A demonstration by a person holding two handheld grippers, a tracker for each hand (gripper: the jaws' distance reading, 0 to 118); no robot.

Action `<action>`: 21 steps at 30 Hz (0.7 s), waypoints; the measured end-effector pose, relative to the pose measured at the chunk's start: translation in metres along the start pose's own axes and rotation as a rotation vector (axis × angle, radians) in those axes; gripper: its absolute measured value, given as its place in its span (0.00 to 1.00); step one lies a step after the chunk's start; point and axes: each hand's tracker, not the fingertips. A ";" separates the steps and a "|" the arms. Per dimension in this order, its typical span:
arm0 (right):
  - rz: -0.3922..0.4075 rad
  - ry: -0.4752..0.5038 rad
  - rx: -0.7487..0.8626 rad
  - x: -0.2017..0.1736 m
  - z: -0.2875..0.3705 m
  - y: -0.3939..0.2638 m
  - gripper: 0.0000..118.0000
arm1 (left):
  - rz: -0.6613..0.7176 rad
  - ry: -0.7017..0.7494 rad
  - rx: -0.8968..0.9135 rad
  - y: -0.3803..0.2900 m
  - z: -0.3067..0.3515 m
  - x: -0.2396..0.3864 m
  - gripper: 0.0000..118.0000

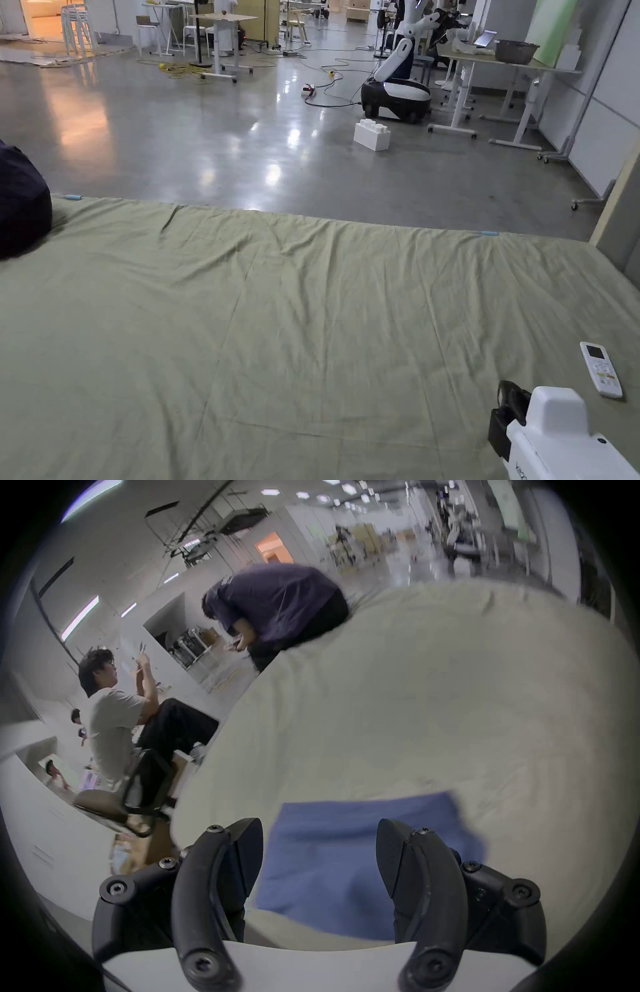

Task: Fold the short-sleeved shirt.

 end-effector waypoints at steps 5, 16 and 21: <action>-0.017 0.015 0.002 -0.003 0.002 -0.004 0.00 | 0.032 -0.170 0.206 -0.015 0.026 0.073 0.57; -0.039 0.013 0.028 -0.013 0.010 -0.014 0.00 | 0.175 -0.390 0.539 -0.014 0.101 0.230 0.47; -0.030 0.005 0.066 -0.019 0.018 -0.019 0.00 | 0.261 -0.390 0.633 -0.012 0.138 0.271 0.20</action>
